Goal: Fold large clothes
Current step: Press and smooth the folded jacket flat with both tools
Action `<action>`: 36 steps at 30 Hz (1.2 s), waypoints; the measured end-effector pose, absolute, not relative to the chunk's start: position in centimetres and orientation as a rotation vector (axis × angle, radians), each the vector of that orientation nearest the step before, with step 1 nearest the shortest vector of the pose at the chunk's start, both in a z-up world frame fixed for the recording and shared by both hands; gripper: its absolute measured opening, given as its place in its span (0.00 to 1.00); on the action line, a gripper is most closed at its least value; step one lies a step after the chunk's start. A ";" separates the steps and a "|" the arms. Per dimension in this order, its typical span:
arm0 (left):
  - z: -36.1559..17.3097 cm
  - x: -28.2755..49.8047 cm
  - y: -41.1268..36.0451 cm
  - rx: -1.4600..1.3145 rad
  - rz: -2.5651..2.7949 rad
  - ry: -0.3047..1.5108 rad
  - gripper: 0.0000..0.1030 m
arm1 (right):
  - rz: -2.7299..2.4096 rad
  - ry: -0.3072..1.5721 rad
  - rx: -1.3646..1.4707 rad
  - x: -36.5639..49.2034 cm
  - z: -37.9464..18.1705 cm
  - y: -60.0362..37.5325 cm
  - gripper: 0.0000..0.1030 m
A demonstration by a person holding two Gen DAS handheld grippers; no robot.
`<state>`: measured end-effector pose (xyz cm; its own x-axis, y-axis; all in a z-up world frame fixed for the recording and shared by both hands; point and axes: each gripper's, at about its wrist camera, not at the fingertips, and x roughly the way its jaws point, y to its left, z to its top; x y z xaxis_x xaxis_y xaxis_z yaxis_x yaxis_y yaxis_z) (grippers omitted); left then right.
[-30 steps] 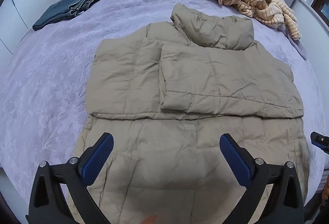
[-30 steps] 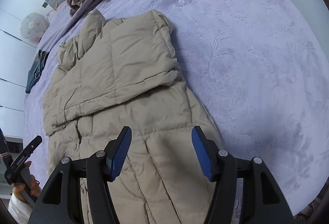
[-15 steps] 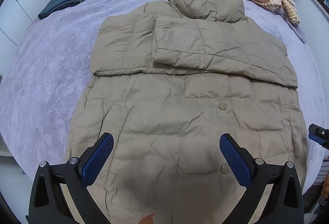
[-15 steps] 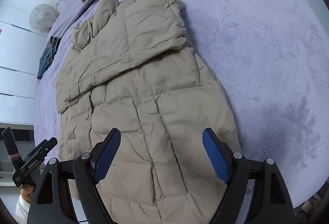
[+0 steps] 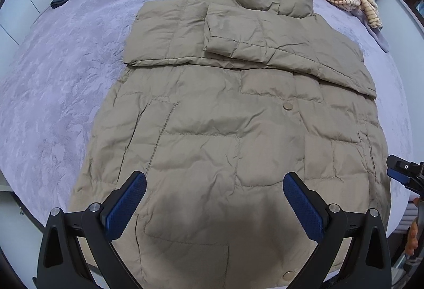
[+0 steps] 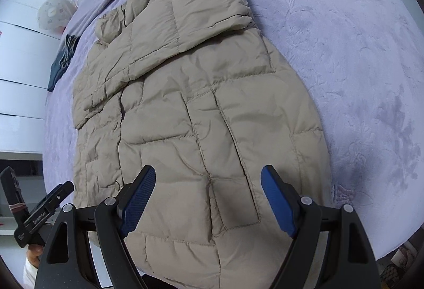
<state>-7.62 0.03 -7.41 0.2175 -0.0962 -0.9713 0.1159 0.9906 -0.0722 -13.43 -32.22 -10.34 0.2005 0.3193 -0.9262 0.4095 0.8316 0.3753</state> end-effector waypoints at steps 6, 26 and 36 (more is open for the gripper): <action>-8.2 -9.2 2.1 0.010 -0.187 1.366 1.00 | -0.130 1.391 0.681 -15.9 -10.4 -30.7 0.82; -8.9 -14.2 10.4 -0.172 -0.417 1.428 1.00 | -0.302 1.251 1.061 -26.3 -11.0 -33.0 1.00; -11.8 -17.5 15.6 -0.473 -0.511 1.593 1.00 | -0.340 1.194 1.352 -29.8 -14.6 -33.9 1.00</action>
<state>-17.50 15.63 -11.81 -0.0802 -0.5810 -0.8100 -0.0012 0.8126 -0.5828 -29.75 -33.86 -14.56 0.4229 0.4260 -0.7998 0.7832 0.2721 0.5590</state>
